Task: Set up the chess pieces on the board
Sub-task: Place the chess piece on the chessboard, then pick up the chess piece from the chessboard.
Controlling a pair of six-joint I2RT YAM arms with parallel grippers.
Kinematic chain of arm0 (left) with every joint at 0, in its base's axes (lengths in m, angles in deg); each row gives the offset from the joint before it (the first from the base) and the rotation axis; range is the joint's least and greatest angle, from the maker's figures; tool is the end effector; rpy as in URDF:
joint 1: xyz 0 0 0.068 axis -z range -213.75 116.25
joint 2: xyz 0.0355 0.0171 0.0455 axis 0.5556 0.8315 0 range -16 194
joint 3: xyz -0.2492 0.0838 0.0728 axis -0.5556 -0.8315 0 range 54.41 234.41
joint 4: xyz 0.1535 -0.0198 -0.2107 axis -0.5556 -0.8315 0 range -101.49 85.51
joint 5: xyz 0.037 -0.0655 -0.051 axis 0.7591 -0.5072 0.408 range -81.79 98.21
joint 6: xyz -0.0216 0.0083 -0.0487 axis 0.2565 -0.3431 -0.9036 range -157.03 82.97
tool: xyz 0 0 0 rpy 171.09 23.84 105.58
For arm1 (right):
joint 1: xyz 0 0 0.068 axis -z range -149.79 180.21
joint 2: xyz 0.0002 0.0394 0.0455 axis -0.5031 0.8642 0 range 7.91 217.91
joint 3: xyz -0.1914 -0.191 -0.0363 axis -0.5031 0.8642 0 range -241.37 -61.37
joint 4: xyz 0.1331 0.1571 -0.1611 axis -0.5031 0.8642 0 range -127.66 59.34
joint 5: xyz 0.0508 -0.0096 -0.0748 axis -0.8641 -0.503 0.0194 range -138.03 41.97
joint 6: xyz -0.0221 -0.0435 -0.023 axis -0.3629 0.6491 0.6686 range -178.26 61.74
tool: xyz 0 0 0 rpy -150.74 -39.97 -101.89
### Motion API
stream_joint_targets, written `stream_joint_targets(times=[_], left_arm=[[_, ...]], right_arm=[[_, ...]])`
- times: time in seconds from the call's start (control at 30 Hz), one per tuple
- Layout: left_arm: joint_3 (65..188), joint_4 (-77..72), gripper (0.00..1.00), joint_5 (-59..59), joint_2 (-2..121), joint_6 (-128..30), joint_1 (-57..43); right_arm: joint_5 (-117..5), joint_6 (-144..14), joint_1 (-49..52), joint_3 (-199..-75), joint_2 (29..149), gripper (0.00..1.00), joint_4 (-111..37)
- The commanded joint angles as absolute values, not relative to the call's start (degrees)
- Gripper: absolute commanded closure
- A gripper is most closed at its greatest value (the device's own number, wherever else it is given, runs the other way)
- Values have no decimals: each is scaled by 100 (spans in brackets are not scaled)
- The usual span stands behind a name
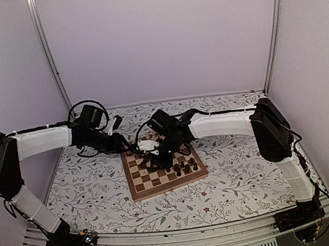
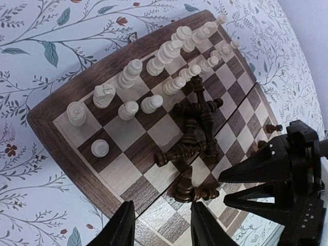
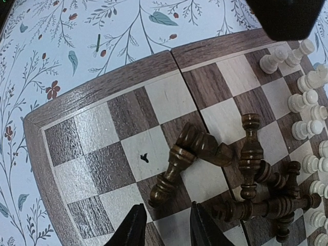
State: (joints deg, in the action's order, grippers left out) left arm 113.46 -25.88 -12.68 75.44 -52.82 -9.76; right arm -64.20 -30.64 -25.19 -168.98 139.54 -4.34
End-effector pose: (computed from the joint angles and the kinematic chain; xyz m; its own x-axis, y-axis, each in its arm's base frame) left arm 0.2955 -0.1453 0.2103 -0.8650 0.1067 -0.4903 0.3502 0.8282 -0.4376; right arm 0.2768 0.4189 0.1748 -0.0176 -0.8094 -0.5870 -0.9977 0.0525 -0.0425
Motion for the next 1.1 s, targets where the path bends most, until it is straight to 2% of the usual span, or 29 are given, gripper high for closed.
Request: stream_joint_targets(times=[0.0,0.37,0.57,0.83,1.07], left_arm=[[11514,-2696,60,-1286,7593,-5189,-937],[11523,-2704,61,-1478,7701,-5260,-940],[11497,-2692,61,-1546,7786,-5315,-916],[11505,-2758,62,-1658,8060,-5346,-762],[11557,-2970,65,-1668,8370,-5366,-672]], right_arm=[[-6486,-3145,-2608,-17127,14113,67,-364],[-6492,-3275,-2663,-17421,14467,64,-343],[-6318,-3336,-2692,-17439,14590,70,-303],[-6388,-3267,-2730,-17051,14369,87,-374],[-6306,-3154,-2824,-16864,14203,89,-451]])
